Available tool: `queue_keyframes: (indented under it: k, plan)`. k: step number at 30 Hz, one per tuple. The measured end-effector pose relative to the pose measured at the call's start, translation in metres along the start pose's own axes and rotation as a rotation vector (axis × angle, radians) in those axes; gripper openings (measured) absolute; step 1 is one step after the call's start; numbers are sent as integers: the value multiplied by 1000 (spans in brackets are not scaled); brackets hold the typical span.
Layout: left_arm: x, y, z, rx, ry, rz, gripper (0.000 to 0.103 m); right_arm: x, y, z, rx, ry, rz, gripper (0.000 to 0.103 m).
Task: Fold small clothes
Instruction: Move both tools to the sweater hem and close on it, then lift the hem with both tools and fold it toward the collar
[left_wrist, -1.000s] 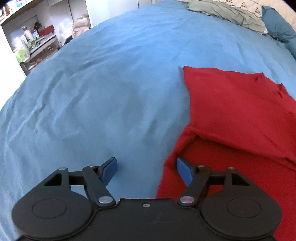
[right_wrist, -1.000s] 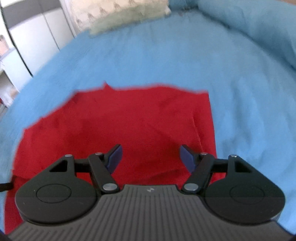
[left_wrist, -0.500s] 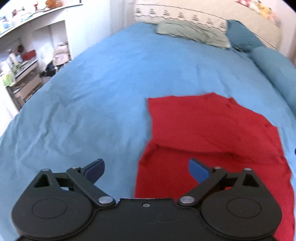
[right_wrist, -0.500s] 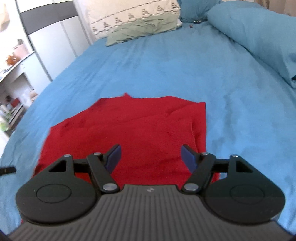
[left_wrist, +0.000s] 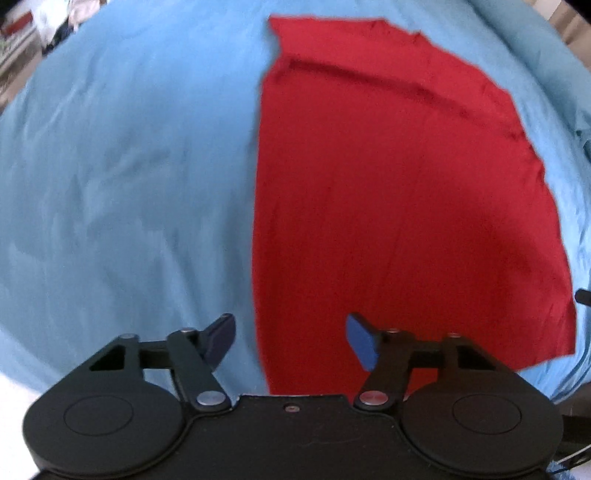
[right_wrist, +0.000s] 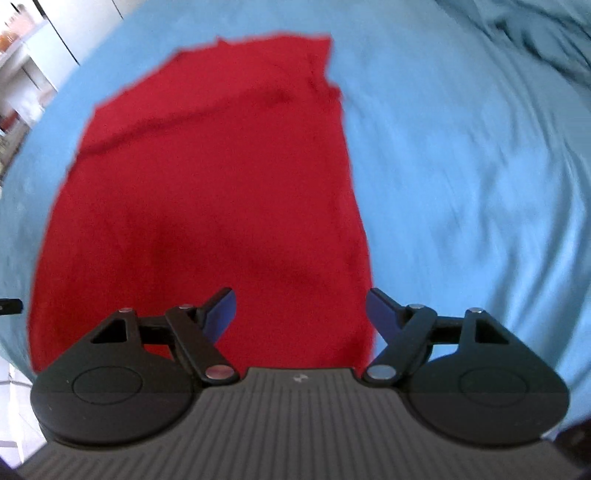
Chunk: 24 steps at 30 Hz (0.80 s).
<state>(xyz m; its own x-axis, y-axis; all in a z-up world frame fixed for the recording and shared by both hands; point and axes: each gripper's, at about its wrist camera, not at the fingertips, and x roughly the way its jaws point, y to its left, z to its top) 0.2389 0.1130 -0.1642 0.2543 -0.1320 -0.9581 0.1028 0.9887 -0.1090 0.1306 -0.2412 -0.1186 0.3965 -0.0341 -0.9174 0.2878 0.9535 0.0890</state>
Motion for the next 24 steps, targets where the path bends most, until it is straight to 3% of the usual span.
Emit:
queue_keyframes:
  k: [4,7,9,14,19,24]
  plan:
    - [12,-1,-11,13,53,15,62,4,-3,-35,12,70,-64,86]
    - [20,-5,-17,49,79,11,49,7,-10,-53,40,123,-77,80]
    - [24,-9,-17,68,84,7,41,9,-12,-59,56,141,-70,76]
    - [31,-16,-22,79,93,10,35,14,-9,-71,55,155,-48,73]
    - [30,-16,-27,90,99,22,28,12,-11,-73,65,170,-15,52]
    - [30,-25,-28,84,120,12,11,8,-8,-73,30,189,12,34]
